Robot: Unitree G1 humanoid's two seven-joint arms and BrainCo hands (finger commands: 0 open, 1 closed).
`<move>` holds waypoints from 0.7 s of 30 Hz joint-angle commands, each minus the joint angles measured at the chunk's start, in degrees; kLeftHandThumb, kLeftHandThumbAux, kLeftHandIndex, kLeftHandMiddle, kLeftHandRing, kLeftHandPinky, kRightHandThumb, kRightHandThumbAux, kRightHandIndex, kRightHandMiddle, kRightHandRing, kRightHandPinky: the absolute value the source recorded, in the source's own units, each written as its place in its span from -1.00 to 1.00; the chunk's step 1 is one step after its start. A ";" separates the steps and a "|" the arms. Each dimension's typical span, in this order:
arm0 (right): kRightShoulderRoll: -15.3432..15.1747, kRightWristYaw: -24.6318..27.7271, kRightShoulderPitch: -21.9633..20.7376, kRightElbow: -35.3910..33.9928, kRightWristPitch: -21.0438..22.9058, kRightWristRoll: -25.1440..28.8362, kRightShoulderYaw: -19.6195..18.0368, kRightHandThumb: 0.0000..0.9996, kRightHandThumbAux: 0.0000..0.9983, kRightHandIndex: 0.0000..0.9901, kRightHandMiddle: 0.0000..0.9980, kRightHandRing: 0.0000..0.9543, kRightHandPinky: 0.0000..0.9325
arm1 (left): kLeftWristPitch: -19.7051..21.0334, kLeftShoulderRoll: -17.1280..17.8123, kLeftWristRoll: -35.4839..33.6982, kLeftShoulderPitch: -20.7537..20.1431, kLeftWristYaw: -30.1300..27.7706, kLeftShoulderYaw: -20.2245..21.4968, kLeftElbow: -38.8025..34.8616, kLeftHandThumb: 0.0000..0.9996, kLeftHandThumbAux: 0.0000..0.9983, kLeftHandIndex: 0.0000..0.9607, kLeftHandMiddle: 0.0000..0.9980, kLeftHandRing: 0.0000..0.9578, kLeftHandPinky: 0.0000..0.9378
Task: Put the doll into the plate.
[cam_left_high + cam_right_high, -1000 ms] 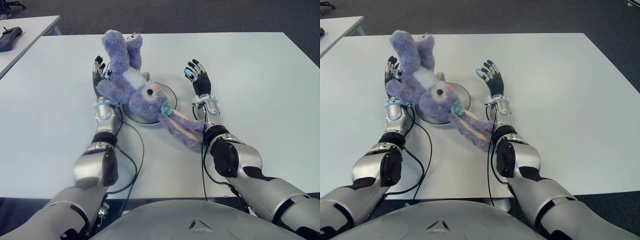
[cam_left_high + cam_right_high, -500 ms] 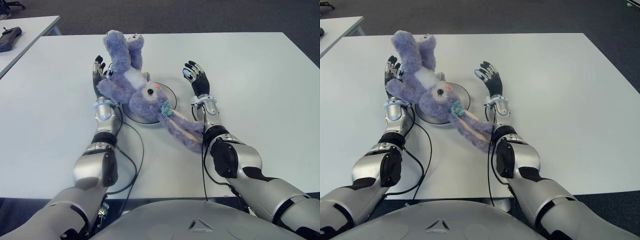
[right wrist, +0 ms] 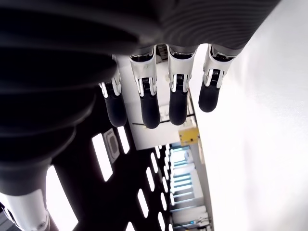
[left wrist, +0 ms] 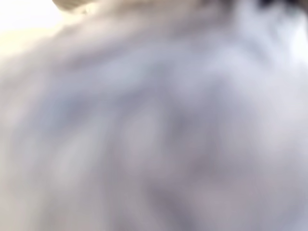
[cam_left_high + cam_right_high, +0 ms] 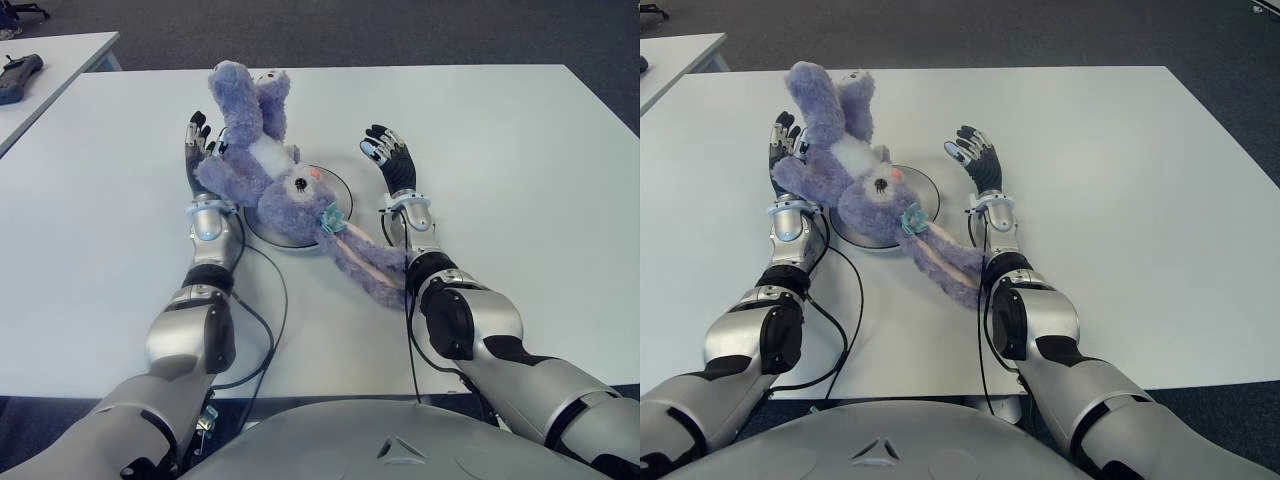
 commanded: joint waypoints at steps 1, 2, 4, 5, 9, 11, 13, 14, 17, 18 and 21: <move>5.68 -7.43 14.26 6.25 2.16 -3.57 3.27 -1.00 0.43 -0.59 -0.55 -0.63 -0.68 | 1.23 -4.30 -0.65 21.31 -4.04 -0.72 10.33 -1.00 0.05 -0.82 -0.85 -0.91 -0.92; 5.66 -8.14 14.26 6.25 2.23 -3.82 3.61 -1.00 0.44 -0.59 -0.55 -0.63 -0.68 | 1.37 -4.24 -0.53 21.30 -4.03 -0.82 10.35 -1.00 0.05 -0.82 -0.85 -0.91 -0.92; 5.66 -9.42 14.21 6.27 2.45 -4.21 4.10 -1.00 0.48 -0.59 -0.54 -0.62 -0.69 | 1.63 -4.09 -0.31 21.27 -4.05 -1.03 10.41 -1.00 0.04 -0.82 -0.86 -0.91 -0.92; 5.67 -9.90 14.18 6.28 2.56 -4.30 4.28 -1.00 0.51 -0.60 -0.55 -0.62 -0.70 | 1.74 -4.03 -0.23 21.26 -4.08 -1.12 10.43 -1.00 0.03 -0.83 -0.87 -0.91 -0.92; 5.71 -11.13 14.04 6.31 2.99 -4.30 4.72 -1.00 0.54 -0.61 -0.56 -0.63 -0.70 | 2.16 -3.86 -0.01 21.17 -4.20 -1.36 10.51 -1.00 0.01 -0.84 -0.88 -0.91 -0.91; 5.72 -11.46 13.98 6.31 3.08 -4.29 4.87 -1.00 0.54 -0.62 -0.57 -0.63 -0.70 | 2.35 -3.83 0.03 21.12 -4.21 -1.40 10.53 -1.00 0.01 -0.83 -0.88 -0.91 -0.91; 5.71 -11.71 13.93 6.32 3.17 -4.41 4.96 -1.00 0.54 -0.62 -0.57 -0.63 -0.70 | 2.48 -3.82 0.06 21.08 -4.17 -1.44 10.54 -1.00 0.01 -0.83 -0.88 -0.91 -0.91; 5.69 -11.85 13.91 6.33 3.27 -4.49 5.03 -1.00 0.54 -0.63 -0.58 -0.64 -0.70 | 2.55 -3.81 0.08 21.06 -4.12 -1.46 10.55 -1.00 0.01 -0.82 -0.87 -0.91 -0.91; 5.66 -12.16 13.85 6.35 3.49 -4.48 5.31 -1.00 0.56 -0.65 -0.60 -0.65 -0.68 | 2.64 -3.75 0.17 21.04 -3.97 -1.53 10.56 -1.00 0.01 -0.82 -0.86 -0.90 -0.90; 5.67 -12.12 13.83 6.37 3.66 -4.38 5.33 -1.00 0.56 -0.66 -0.60 -0.65 -0.68 | 2.69 -3.76 0.13 21.00 -3.91 -1.48 10.54 -1.00 0.01 -0.82 -0.86 -0.89 -0.90; 5.66 -11.75 13.75 6.41 4.22 -3.99 5.23 -1.00 0.60 -0.67 -0.62 -0.66 -0.66 | 2.89 -3.84 0.04 20.82 -3.66 -1.42 10.45 -1.00 0.05 -0.83 -0.84 -0.87 -0.85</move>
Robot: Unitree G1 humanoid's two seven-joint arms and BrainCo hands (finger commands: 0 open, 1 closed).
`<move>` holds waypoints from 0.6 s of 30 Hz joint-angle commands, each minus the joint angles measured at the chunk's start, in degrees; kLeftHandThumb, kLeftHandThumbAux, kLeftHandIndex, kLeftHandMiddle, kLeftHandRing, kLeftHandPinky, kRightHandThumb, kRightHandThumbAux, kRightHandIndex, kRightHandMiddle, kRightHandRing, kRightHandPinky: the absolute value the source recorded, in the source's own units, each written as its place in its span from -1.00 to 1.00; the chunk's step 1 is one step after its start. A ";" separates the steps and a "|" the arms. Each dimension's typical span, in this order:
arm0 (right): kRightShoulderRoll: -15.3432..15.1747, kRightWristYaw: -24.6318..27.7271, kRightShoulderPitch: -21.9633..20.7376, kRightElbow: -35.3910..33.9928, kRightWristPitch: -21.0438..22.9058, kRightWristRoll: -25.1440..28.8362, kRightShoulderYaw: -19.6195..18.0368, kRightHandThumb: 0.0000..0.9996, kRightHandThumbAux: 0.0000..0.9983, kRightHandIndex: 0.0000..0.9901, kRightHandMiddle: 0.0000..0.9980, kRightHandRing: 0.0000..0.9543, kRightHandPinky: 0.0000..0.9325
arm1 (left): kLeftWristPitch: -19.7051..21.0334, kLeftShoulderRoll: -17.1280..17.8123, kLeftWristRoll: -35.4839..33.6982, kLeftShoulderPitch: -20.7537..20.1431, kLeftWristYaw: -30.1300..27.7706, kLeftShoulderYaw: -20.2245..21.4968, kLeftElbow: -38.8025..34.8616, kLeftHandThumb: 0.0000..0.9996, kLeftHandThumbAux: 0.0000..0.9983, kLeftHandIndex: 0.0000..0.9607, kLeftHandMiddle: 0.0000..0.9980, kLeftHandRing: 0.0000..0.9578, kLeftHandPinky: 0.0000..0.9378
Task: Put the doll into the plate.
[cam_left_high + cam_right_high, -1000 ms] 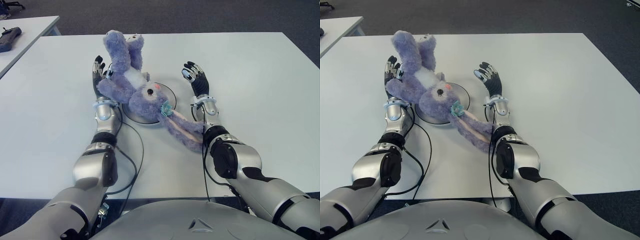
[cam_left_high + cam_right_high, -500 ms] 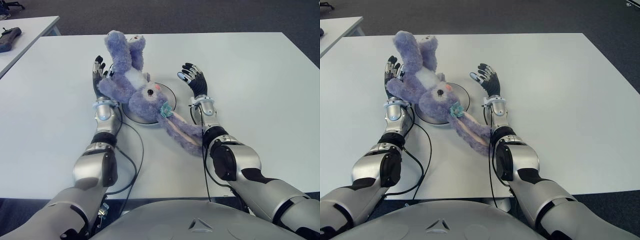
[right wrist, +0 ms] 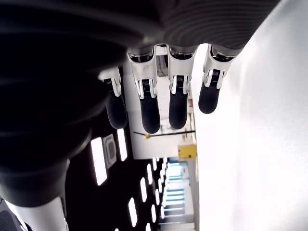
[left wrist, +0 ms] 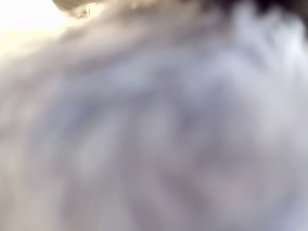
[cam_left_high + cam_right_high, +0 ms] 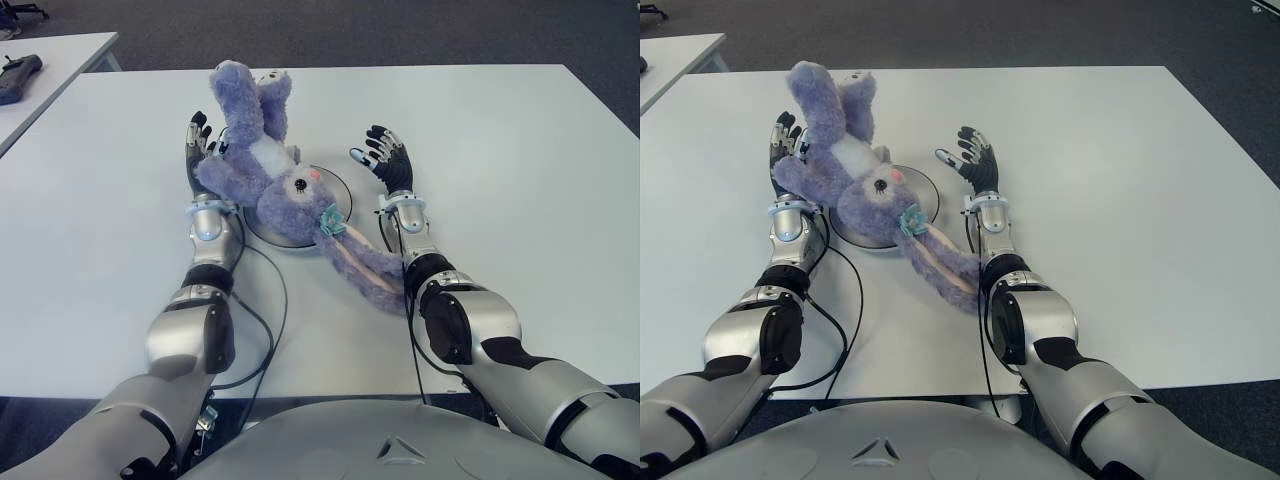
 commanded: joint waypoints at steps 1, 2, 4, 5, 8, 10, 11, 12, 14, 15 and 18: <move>5.64 -2.01 13.22 6.51 4.98 -0.13 0.39 -1.00 0.60 -0.67 -0.62 -0.66 -0.66 | 2.89 -4.01 0.03 20.72 -3.00 -1.27 10.42 -1.00 0.06 -0.84 -0.84 -0.87 -0.84; 5.64 -1.91 13.21 6.51 5.05 -0.06 0.38 -1.00 0.61 -0.68 -0.62 -0.66 -0.66 | 2.97 -4.03 0.06 20.68 -2.85 -1.29 10.40 -1.00 0.07 -0.84 -0.84 -0.86 -0.84; 5.64 -1.60 13.20 6.51 5.18 0.08 0.36 -1.00 0.62 -0.69 -0.63 -0.67 -0.66 | 3.30 -4.10 0.10 20.59 -2.28 -1.27 10.39 -1.00 0.09 -0.84 -0.83 -0.86 -0.82; 5.63 -1.44 13.18 6.51 5.24 0.14 0.37 -1.00 0.63 -0.69 -0.63 -0.67 -0.66 | 3.50 -4.15 0.07 20.54 -1.96 -1.22 10.40 -1.00 0.11 -0.85 -0.83 -0.85 -0.82; 5.61 -1.22 13.12 6.51 5.46 0.20 0.45 -1.00 0.68 -0.70 -0.64 -0.66 -0.64 | 3.79 -4.27 0.00 20.46 -1.32 -1.08 10.40 -1.00 0.15 -0.86 -0.81 -0.84 -0.81; 5.58 -1.23 13.08 6.51 5.68 0.17 0.53 -1.00 0.70 -0.69 -0.63 -0.66 -0.64 | 3.82 -4.35 -0.01 20.44 -0.93 -1.03 10.37 -1.00 0.17 -0.86 -0.80 -0.84 -0.80; 5.55 -1.28 13.06 6.52 5.79 0.09 0.64 -1.00 0.71 -0.69 -0.63 -0.66 -0.64 | 3.73 -4.43 -0.03 20.44 -0.67 -0.98 10.34 -1.00 0.17 -0.86 -0.80 -0.84 -0.80; 5.53 -1.31 13.05 6.52 5.86 0.04 0.72 -1.00 0.72 -0.69 -0.63 -0.65 -0.64 | 3.67 -4.48 -0.04 20.44 -0.49 -0.95 10.31 -1.00 0.19 -0.86 -0.79 -0.83 -0.77; 5.50 -1.35 13.05 6.52 5.91 -0.03 0.86 -1.00 0.72 -0.68 -0.63 -0.65 -0.64 | 3.60 -4.53 -0.07 20.45 -0.35 -0.90 10.29 -1.00 0.19 -0.86 -0.79 -0.82 -0.77; 5.46 -1.33 13.05 6.52 5.93 -0.13 1.00 -1.00 0.73 -0.68 -0.62 -0.65 -0.63 | 3.57 -4.55 -0.10 20.46 -0.34 -0.86 10.28 -1.00 0.20 -0.86 -0.79 -0.82 -0.76; 5.31 -1.23 13.01 6.53 6.06 -0.49 1.52 -1.00 0.76 -0.66 -0.62 -0.64 -0.63 | 3.44 -4.60 -0.22 20.51 -0.36 -0.74 10.29 -1.00 0.22 -0.85 -0.78 -0.81 -0.76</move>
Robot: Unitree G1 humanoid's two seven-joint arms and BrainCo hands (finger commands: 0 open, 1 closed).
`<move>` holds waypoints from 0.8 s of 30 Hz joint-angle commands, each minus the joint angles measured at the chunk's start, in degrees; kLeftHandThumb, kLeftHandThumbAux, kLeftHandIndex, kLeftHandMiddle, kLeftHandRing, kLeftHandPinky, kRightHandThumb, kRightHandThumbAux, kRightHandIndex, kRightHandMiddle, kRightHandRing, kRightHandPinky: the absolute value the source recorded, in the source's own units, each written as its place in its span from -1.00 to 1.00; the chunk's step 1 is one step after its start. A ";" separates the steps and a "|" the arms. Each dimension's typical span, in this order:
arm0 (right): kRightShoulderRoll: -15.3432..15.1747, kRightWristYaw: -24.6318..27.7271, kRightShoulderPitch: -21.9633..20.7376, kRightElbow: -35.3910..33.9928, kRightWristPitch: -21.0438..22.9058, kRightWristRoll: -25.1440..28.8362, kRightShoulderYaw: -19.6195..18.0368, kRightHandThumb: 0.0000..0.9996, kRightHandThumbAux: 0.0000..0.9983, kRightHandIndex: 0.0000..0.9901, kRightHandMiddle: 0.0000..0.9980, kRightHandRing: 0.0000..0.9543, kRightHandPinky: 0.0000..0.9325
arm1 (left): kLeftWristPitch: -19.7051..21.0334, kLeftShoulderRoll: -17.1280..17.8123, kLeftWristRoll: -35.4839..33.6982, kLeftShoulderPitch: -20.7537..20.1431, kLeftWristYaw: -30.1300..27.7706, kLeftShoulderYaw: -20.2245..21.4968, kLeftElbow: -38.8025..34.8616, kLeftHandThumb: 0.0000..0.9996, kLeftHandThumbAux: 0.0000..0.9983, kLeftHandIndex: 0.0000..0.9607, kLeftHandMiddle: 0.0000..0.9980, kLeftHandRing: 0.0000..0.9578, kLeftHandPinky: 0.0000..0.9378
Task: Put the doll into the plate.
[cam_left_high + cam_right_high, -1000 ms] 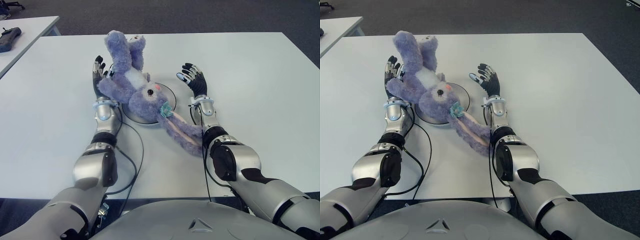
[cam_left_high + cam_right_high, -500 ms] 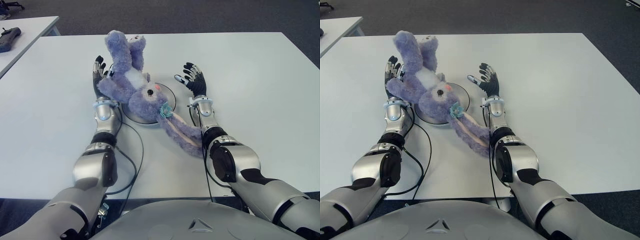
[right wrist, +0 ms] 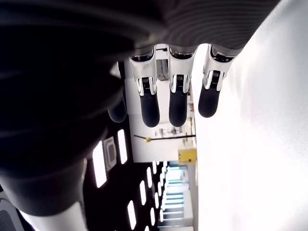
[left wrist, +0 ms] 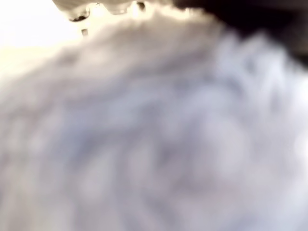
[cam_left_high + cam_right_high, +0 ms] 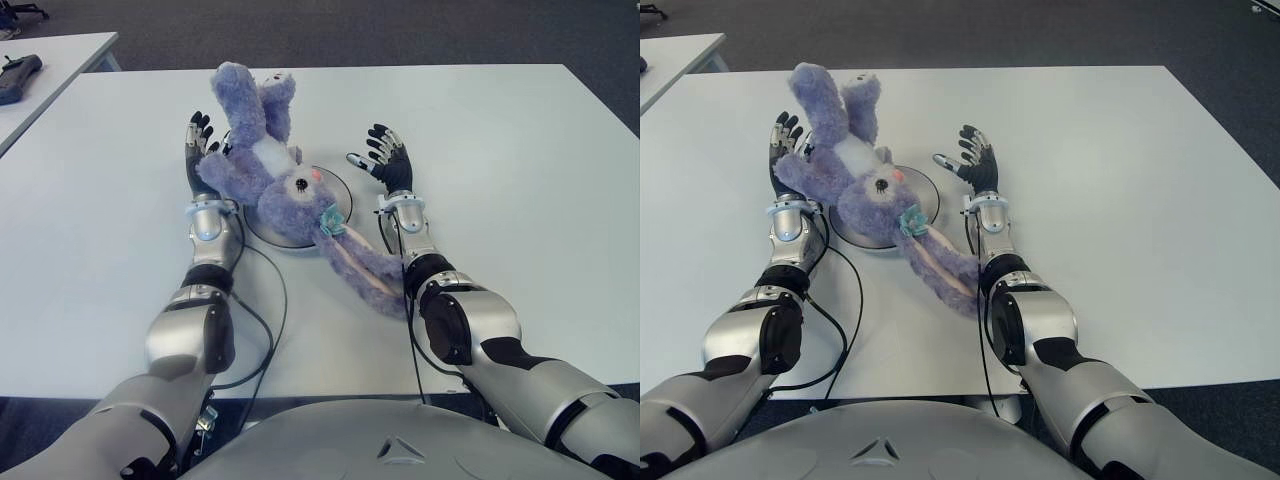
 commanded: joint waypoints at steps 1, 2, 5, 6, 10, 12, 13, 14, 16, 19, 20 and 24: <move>5.29 -0.76 12.91 6.69 6.07 -0.54 0.86 -1.00 0.76 -0.66 -0.62 -0.64 -0.63 | 3.20 -4.62 -0.21 20.51 -0.37 -0.76 10.29 -1.00 0.22 -0.85 -0.78 -0.80 -0.77; 5.27 -0.76 12.91 6.69 6.07 -0.54 0.92 -1.00 0.76 -0.66 -0.61 -0.64 -0.63 | 3.19 -4.62 -0.22 20.52 -0.37 -0.75 10.29 -1.00 0.22 -0.85 -0.78 -0.80 -0.77; 5.24 -0.59 12.85 6.69 6.21 -0.48 1.04 -1.00 0.77 -0.66 -0.62 -0.64 -0.63 | 3.15 -4.60 -0.18 20.51 -0.45 -0.80 10.28 -1.00 0.21 -0.87 -0.78 -0.81 -0.77; 5.21 -0.55 12.82 6.70 6.28 -0.50 1.09 -1.00 0.78 -0.66 -0.62 -0.64 -0.63 | 3.12 -4.58 -0.12 20.50 -0.42 -0.85 10.28 -1.00 0.21 -0.87 -0.78 -0.81 -0.78; 5.15 -0.52 12.74 6.71 6.45 -0.54 1.28 -1.00 0.81 -0.66 -0.62 -0.64 -0.62 | 3.05 -4.53 0.04 20.49 -0.31 -0.97 10.28 -1.00 0.20 -0.89 -0.80 -0.81 -0.77; 5.13 -0.52 12.72 6.71 6.51 -0.51 1.41 -1.00 0.82 -0.66 -0.62 -0.64 -0.62 | 3.03 -4.51 0.07 20.48 -0.30 -0.99 10.28 -1.00 0.20 -0.90 -0.80 -0.82 -0.76; 5.13 -0.66 12.73 6.71 6.45 -0.54 1.55 -1.00 0.83 -0.66 -0.61 -0.64 -0.62 | 2.98 -4.48 0.15 20.49 -0.20 -1.04 10.29 -1.00 0.20 -0.90 -0.81 -0.82 -0.77; 5.12 -0.77 12.74 6.71 6.40 -0.55 1.66 -1.00 0.83 -0.66 -0.61 -0.63 -0.62 | 2.95 -4.46 0.20 20.50 -0.14 -1.07 10.29 -1.00 0.21 -0.90 -0.81 -0.82 -0.77; 5.12 -0.99 12.75 6.71 6.33 -0.57 1.86 -1.00 0.83 -0.66 -0.60 -0.63 -0.61 | 2.87 -4.40 0.41 20.51 0.13 -1.21 10.30 -1.00 0.21 -0.90 -0.82 -0.83 -0.78; 5.12 -1.11 12.70 6.70 6.34 -0.54 2.00 -1.00 0.84 -0.65 -0.59 -0.62 -0.61 | 2.83 -4.33 0.59 20.48 0.50 -1.33 10.31 -1.00 0.23 -0.91 -0.83 -0.84 -0.79; 5.14 -1.14 12.69 6.70 6.35 -0.51 2.01 -1.00 0.85 -0.65 -0.59 -0.62 -0.62 | 2.85 -4.32 0.57 20.46 0.55 -1.31 10.31 -1.00 0.23 -0.91 -0.84 -0.84 -0.78; 5.18 -1.29 12.65 6.69 6.36 -0.41 2.02 -1.00 0.85 -0.65 -0.59 -0.62 -0.61 | 3.04 -4.38 0.27 20.32 0.54 -1.04 10.32 -1.00 0.27 -0.90 -0.84 -0.84 -0.76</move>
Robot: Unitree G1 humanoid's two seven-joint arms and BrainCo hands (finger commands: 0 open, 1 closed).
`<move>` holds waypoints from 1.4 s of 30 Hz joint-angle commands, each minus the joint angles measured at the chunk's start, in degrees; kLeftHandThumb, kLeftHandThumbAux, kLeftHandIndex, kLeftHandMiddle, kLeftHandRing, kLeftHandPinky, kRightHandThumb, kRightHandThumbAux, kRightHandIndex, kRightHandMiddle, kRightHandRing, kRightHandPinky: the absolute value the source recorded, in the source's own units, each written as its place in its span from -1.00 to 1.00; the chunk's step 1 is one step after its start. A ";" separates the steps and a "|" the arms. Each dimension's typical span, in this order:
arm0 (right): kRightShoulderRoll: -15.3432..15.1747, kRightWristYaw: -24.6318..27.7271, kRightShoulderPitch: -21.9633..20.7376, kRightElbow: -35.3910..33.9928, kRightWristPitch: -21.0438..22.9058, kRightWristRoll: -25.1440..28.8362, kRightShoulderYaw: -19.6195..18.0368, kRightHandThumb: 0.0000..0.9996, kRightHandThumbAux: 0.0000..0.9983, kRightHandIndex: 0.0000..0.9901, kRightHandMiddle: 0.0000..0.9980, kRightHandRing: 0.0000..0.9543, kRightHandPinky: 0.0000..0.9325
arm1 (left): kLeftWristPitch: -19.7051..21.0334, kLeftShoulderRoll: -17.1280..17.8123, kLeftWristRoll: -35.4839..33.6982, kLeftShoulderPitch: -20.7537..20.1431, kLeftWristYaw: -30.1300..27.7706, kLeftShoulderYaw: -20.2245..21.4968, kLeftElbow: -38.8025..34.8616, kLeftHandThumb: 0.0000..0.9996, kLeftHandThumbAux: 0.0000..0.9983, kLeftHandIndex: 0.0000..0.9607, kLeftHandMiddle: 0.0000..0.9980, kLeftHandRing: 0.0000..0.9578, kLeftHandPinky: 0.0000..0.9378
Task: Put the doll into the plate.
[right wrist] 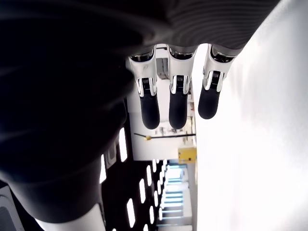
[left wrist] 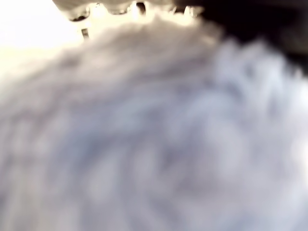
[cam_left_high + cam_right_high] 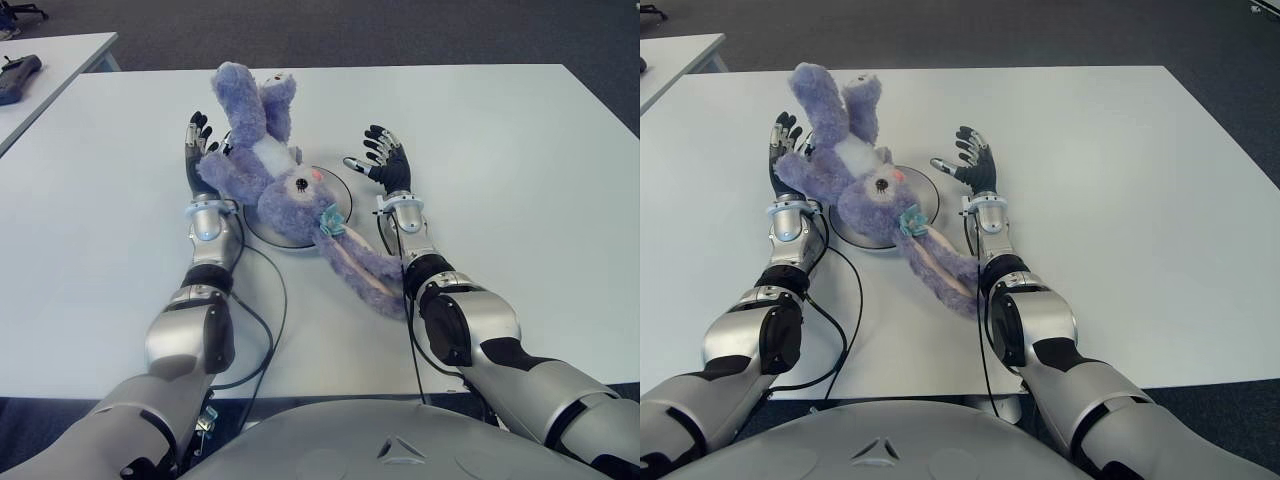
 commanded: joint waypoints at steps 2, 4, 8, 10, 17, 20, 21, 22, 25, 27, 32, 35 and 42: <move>5.19 -1.18 12.46 6.88 6.35 -0.38 0.44 -1.00 0.85 -0.65 -0.59 -0.62 -0.62 | 3.14 -4.49 0.03 20.22 0.47 -0.83 10.33 -1.00 0.30 -0.90 -0.84 -0.84 -0.76; 5.20 -1.15 12.45 6.87 6.34 -0.32 0.43 -1.00 0.85 -0.65 -0.59 -0.62 -0.62 | 3.16 -4.53 -0.09 20.19 0.44 -0.72 10.33 -1.00 0.32 -0.89 -0.83 -0.84 -0.77; 5.20 -1.01 12.43 6.87 6.36 -0.20 0.37 -1.00 0.85 -0.66 -0.60 -0.63 -0.63 | 3.12 -4.58 -0.22 20.18 0.38 -0.61 10.31 -1.00 0.34 -0.89 -0.82 -0.83 -0.77; 5.20 -0.98 12.41 6.87 6.39 -0.18 0.36 -1.00 0.85 -0.66 -0.60 -0.63 -0.62 | 3.08 -4.60 -0.28 20.17 0.28 -0.57 10.32 -1.00 0.34 -0.88 -0.82 -0.83 -0.77; 5.16 -0.94 12.41 6.87 6.35 -0.20 0.38 -1.00 0.84 -0.67 -0.60 -0.63 -0.61 | 3.01 -4.66 -0.38 20.16 0.13 -0.50 10.31 -1.00 0.33 -0.89 -0.82 -0.83 -0.76; 5.14 -0.93 12.42 6.87 6.32 -0.20 0.38 -1.00 0.84 -0.67 -0.60 -0.62 -0.61 | 3.04 -4.68 -0.29 20.15 0.27 -0.57 10.32 -1.00 0.32 -0.89 -0.82 -0.83 -0.76; 5.13 -0.92 12.42 6.87 6.32 -0.20 0.38 -1.00 0.84 -0.67 -0.60 -0.62 -0.61 | 3.04 -4.69 -0.26 20.15 0.31 -0.59 10.31 -1.00 0.32 -0.89 -0.83 -0.83 -0.76; 5.12 -0.92 12.43 6.87 6.31 -0.19 0.37 -1.00 0.84 -0.67 -0.60 -0.62 -0.61 | 3.05 -4.70 -0.24 20.15 0.35 -0.61 10.31 -1.00 0.32 -0.89 -0.83 -0.83 -0.76; 5.11 -0.87 12.41 6.86 6.34 -0.16 0.35 -1.00 0.84 -0.67 -0.60 -0.62 -0.61 | 3.09 -4.74 -0.18 20.11 0.50 -0.66 10.29 -1.00 0.32 -0.89 -0.83 -0.83 -0.76; 5.10 -0.84 12.39 6.87 6.37 -0.14 0.33 -1.00 0.84 -0.67 -0.59 -0.62 -0.62 | 3.12 -4.77 -0.15 20.07 0.60 -0.69 10.28 -1.00 0.32 -0.89 -0.83 -0.83 -0.76; 5.07 -0.89 12.37 6.87 6.43 -0.18 0.37 -1.00 0.85 -0.66 -0.59 -0.62 -0.61 | 3.31 -4.78 -0.12 20.04 0.63 -0.72 10.28 -1.00 0.30 -0.90 -0.84 -0.84 -0.79; 5.05 -0.88 12.34 6.87 6.50 -0.18 0.38 -1.00 0.85 -0.65 -0.58 -0.61 -0.61 | 3.45 -4.79 -0.12 20.00 0.65 -0.73 10.28 -1.00 0.28 -0.90 -0.84 -0.85 -0.79; 5.05 -0.73 12.31 6.88 6.68 0.00 0.22 -1.00 0.86 -0.65 -0.59 -0.62 -0.61 | 3.22 -4.88 -0.18 19.99 0.61 -0.69 10.22 -1.00 0.28 -0.89 -0.83 -0.84 -0.76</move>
